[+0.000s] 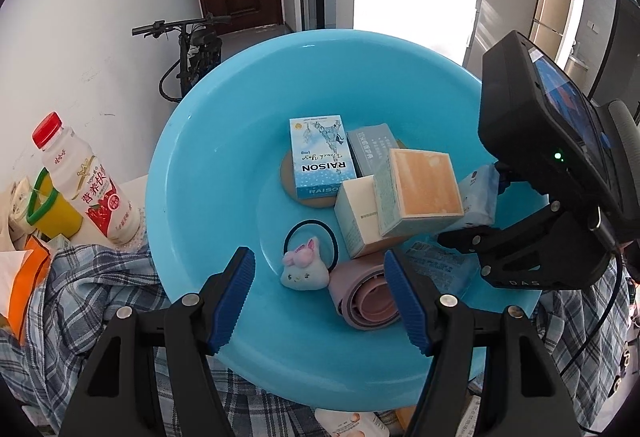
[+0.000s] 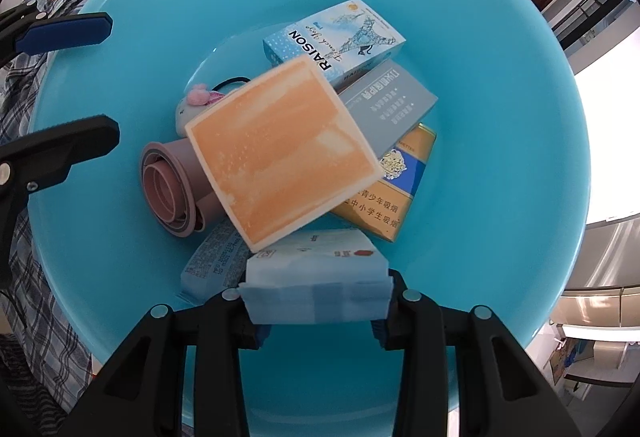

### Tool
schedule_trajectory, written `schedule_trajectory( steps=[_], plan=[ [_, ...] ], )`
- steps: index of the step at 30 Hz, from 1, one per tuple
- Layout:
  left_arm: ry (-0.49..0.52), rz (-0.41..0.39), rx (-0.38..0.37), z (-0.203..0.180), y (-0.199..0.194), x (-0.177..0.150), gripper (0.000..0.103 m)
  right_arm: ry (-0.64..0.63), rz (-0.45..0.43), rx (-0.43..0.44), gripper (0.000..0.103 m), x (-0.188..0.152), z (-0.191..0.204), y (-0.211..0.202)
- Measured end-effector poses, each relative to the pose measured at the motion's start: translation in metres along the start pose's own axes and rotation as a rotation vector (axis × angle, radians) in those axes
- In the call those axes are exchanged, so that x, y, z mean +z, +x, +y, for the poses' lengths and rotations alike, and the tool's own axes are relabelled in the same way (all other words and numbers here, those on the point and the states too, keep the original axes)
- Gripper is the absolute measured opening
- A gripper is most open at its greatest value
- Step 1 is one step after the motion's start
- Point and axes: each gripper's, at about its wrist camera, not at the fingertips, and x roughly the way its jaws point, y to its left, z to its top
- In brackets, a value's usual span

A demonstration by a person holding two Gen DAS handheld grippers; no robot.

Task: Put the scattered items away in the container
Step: 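Open the left tool to drop the bunny while the right tool releases the blue box into the basin, then withdraw both tools from the basin back over the shirt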

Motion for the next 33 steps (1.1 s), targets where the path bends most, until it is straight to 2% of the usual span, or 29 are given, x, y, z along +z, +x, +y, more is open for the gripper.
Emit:
schedule_trajectory(
  steps=[5, 6, 8, 9, 17, 24, 29, 33],
  plan=[
    [-0.013, 0.0, -0.004, 0.003, -0.004, 0.0, 0.07, -0.005, -0.005, -0.023, 0.039, -0.005, 0.0, -0.013],
    [-0.014, 0.0, -0.005, 0.003, -0.005, 0.0, 0.07, -0.004, -0.007, -0.022, 0.042, -0.006, 0.0, -0.015],
    [-0.013, -0.003, -0.007, 0.001, -0.007, 0.0, 0.07, -0.002, -0.017, -0.026, 0.055, -0.008, 0.0, -0.021],
    [-0.012, -0.005, -0.009, 0.0, -0.009, -0.001, 0.07, -0.001, -0.025, -0.032, 0.056, -0.009, 0.0, -0.025],
    [-0.006, -0.026, 0.001, -0.004, -0.031, -0.004, 0.07, 0.026, -0.074, -0.05, 0.057, -0.022, 0.003, -0.065],
    [-0.003, -0.044, 0.004, -0.009, -0.055, -0.015, 0.07, 0.056, -0.145, -0.03, 0.057, -0.057, 0.016, -0.093],
    [-0.002, -0.046, 0.016, -0.015, -0.074, -0.031, 0.07, 0.072, -0.189, -0.015, 0.057, -0.076, 0.032, -0.09],
    [0.005, -0.056, -0.011, -0.024, -0.1, -0.047, 0.07, 0.062, -0.22, 0.001, 0.057, -0.101, 0.053, -0.109]
  ],
)
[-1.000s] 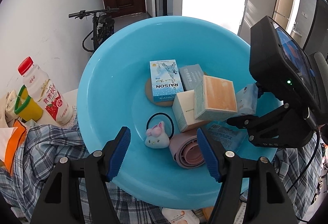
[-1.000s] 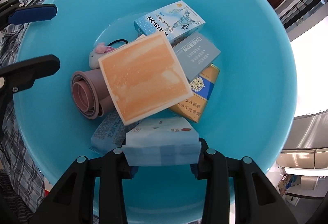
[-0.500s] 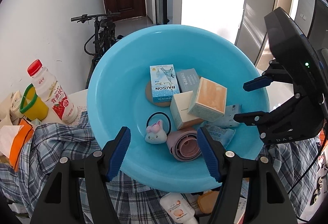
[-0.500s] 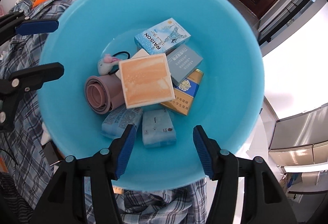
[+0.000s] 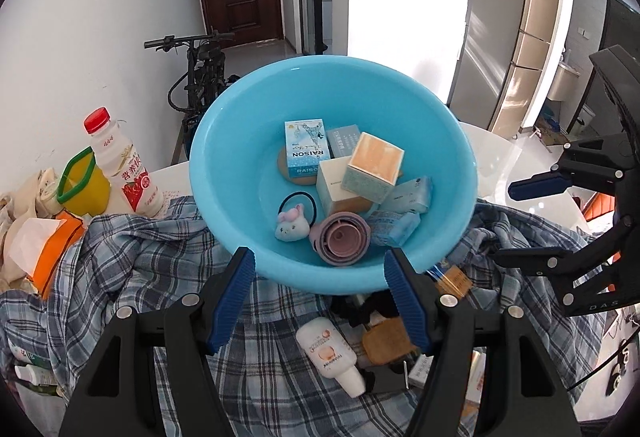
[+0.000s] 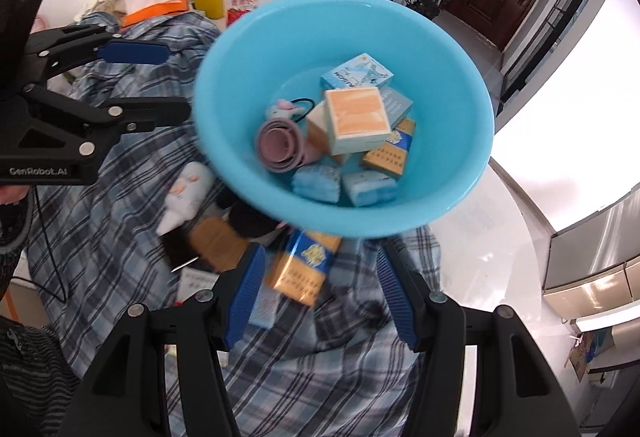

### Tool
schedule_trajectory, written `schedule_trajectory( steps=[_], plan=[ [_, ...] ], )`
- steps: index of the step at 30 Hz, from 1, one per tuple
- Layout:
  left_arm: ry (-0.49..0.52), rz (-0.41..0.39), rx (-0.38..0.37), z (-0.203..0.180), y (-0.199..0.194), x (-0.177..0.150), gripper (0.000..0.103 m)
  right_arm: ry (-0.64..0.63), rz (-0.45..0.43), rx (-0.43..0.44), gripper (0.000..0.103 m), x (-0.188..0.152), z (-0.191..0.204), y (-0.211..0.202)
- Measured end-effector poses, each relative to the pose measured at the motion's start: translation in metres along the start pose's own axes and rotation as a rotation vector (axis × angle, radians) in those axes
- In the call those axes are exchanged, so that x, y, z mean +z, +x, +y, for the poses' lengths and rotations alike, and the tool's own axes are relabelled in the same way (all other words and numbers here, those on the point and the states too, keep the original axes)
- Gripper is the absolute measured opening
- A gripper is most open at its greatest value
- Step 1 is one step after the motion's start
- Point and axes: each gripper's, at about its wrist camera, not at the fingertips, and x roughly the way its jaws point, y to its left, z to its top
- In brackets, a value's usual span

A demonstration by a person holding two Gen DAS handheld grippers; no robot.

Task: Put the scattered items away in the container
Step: 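Withdraw both tools from the basin back over the shirt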

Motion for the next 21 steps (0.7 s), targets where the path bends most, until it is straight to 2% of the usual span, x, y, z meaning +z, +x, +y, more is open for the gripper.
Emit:
schedule_trajectory(
  steps=[1, 4, 10, 12, 17, 19, 21],
  plan=[
    [0.003, -0.003, -0.002, -0.002, -0.007, -0.004, 0.07, -0.005, -0.008, 0.004, 0.057, -0.005, 0.005, -0.005],
    [0.013, -0.029, 0.004, -0.009, -0.028, -0.016, 0.082, -0.014, -0.033, 0.012, 0.057, -0.022, 0.021, -0.025],
    [0.015, -0.039, 0.003, -0.018, -0.055, -0.044, 0.084, -0.002, -0.078, 0.035, 0.057, -0.057, 0.048, -0.055],
    [0.021, -0.032, 0.004, -0.021, -0.059, -0.053, 0.088, 0.015, -0.094, 0.046, 0.058, -0.069, 0.055, -0.062],
    [0.029, -0.035, 0.032, -0.033, -0.067, -0.081, 0.089, 0.075, -0.149, 0.063, 0.07, -0.099, 0.07, -0.073],
    [0.011, -0.032, 0.015, -0.035, -0.068, -0.091, 0.089, 0.103, -0.167, 0.062, 0.077, -0.112, 0.077, -0.075],
    [-0.019, -0.013, -0.014, -0.037, -0.066, -0.102, 0.089, 0.133, -0.194, 0.064, 0.078, -0.125, 0.082, -0.076]
  ],
)
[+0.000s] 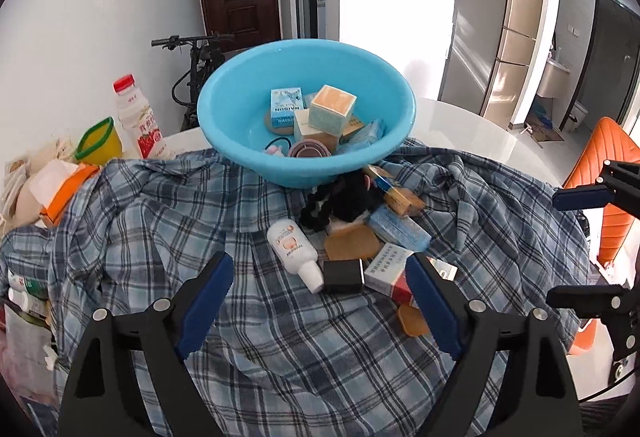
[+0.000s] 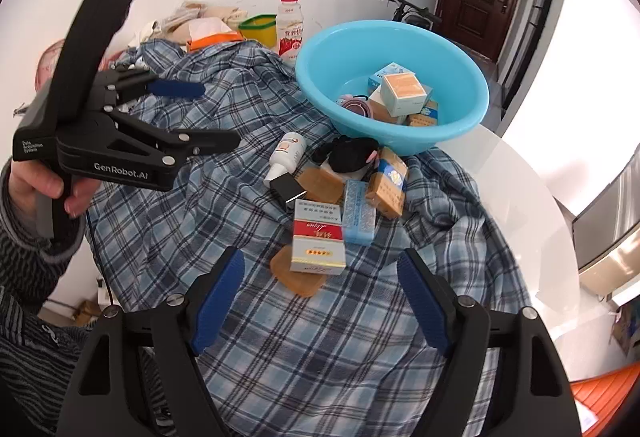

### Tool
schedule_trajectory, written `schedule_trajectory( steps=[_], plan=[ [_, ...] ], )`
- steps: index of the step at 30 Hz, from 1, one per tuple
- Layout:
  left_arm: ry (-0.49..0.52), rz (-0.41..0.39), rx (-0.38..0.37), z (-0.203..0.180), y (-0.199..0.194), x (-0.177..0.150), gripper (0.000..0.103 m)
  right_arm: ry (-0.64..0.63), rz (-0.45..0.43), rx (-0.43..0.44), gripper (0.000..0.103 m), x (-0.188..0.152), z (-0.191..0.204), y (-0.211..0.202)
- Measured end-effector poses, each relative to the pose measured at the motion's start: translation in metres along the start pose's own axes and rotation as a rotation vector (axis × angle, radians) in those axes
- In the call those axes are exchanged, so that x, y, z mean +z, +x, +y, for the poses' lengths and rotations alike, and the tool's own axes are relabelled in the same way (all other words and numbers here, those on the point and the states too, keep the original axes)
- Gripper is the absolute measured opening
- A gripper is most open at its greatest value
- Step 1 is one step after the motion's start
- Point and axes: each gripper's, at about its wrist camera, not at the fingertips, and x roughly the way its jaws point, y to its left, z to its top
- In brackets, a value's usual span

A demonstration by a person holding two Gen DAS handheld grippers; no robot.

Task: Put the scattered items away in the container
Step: 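Withdraw both tools from the basin back over the shirt, then grasp the black box with the left tool and lift it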

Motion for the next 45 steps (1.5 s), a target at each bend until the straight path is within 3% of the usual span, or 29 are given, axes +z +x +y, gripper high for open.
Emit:
schedule_trajectory(
  steps=[6, 9, 12, 15, 20, 25, 33, 40, 45],
  plan=[
    [-0.056, 0.04, -0.047, -0.006, 0.013, -0.029, 0.089, 0.134, -0.075, -0.001, 0.083, -0.035, 0.001, 0.003],
    [-0.08, 0.057, -0.096, -0.009, 0.022, -0.041, 0.089, 0.24, -0.11, -0.025, 0.083, -0.053, -0.005, 0.011],
    [-0.082, 0.064, -0.1, -0.014, 0.029, -0.052, 0.089, 0.326, -0.119, -0.086, 0.083, -0.069, -0.01, 0.02],
    [-0.063, 0.084, -0.099, -0.02, 0.036, -0.06, 0.089, 0.3, -0.099, -0.149, 0.083, -0.079, -0.003, 0.028],
    [-0.092, 0.105, -0.087, -0.013, 0.046, -0.065, 0.089, 0.379, -0.068, -0.082, 0.083, -0.097, -0.005, 0.043],
    [-0.11, 0.116, -0.076, -0.005, 0.05, -0.062, 0.089, 0.383, -0.043, -0.134, 0.083, -0.105, -0.01, 0.053],
    [-0.069, 0.131, -0.04, -0.006, 0.063, -0.054, 0.089, 0.385, -0.033, -0.112, 0.083, -0.101, -0.016, 0.063],
    [-0.04, 0.149, -0.111, -0.012, 0.085, -0.046, 0.089, 0.365, -0.023, -0.116, 0.083, -0.098, -0.017, 0.069],
    [-0.058, 0.168, -0.159, -0.007, 0.105, -0.038, 0.089, 0.403, -0.004, -0.048, 0.083, -0.098, -0.025, 0.075]
  ],
)
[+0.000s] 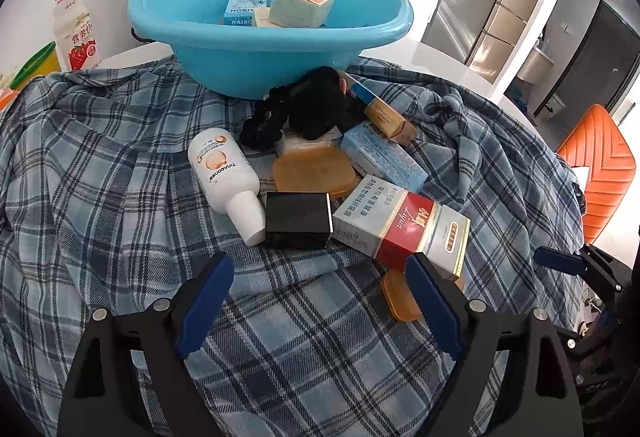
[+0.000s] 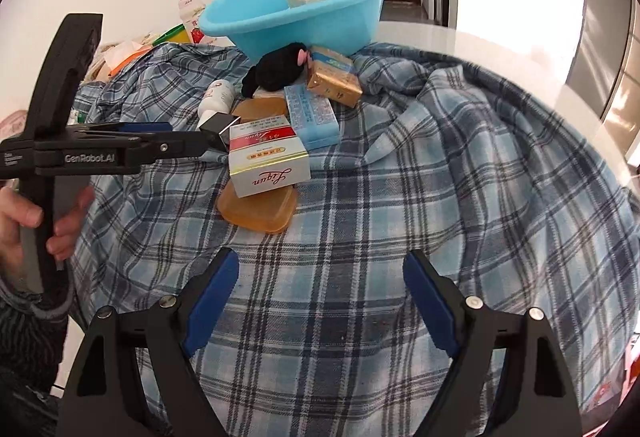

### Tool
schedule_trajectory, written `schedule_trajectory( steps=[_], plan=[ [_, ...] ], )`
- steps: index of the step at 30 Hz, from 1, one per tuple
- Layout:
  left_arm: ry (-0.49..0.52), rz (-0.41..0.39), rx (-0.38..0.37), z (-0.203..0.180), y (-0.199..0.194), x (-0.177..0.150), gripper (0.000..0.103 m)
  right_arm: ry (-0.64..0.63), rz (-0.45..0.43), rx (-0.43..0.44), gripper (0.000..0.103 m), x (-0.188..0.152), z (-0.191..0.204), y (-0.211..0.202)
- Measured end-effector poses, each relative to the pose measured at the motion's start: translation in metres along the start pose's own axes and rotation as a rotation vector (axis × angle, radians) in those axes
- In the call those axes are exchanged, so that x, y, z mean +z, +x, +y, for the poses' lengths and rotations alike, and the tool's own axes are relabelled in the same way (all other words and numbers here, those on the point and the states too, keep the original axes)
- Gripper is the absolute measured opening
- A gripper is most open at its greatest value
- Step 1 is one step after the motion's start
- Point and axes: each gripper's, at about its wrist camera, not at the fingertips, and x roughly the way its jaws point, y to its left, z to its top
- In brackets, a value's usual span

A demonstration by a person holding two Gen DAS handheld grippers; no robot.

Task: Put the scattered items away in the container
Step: 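Grasp the black box with the left tool and lift it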

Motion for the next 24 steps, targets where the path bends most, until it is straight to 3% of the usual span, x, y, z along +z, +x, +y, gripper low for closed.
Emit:
schedule_trajectory(
  steps=[6, 16, 20, 22, 24],
  plan=[
    [-0.009, 0.034, -0.009, 0.006, 0.022, 0.007, 0.089, 0.018, 0.016, -0.003, 0.083, 0.001, -0.005, 0.008],
    [0.013, 0.025, -0.014, 0.007, 0.031, 0.017, 0.088, 0.056, 0.033, 0.002, 0.083, 0.004, -0.017, 0.014],
    [0.014, 0.071, -0.023, 0.008, 0.039, 0.019, 0.065, 0.055, 0.052, 0.0, 0.083, 0.003, -0.018, 0.017],
    [0.014, 0.092, -0.022, 0.008, 0.045, 0.017, 0.064, 0.052, 0.051, -0.004, 0.083, 0.004, -0.019, 0.016],
    [0.012, 0.097, -0.009, 0.008, 0.047, 0.016, 0.054, 0.055, 0.046, -0.007, 0.083, 0.006, -0.021, 0.015]
  ],
)
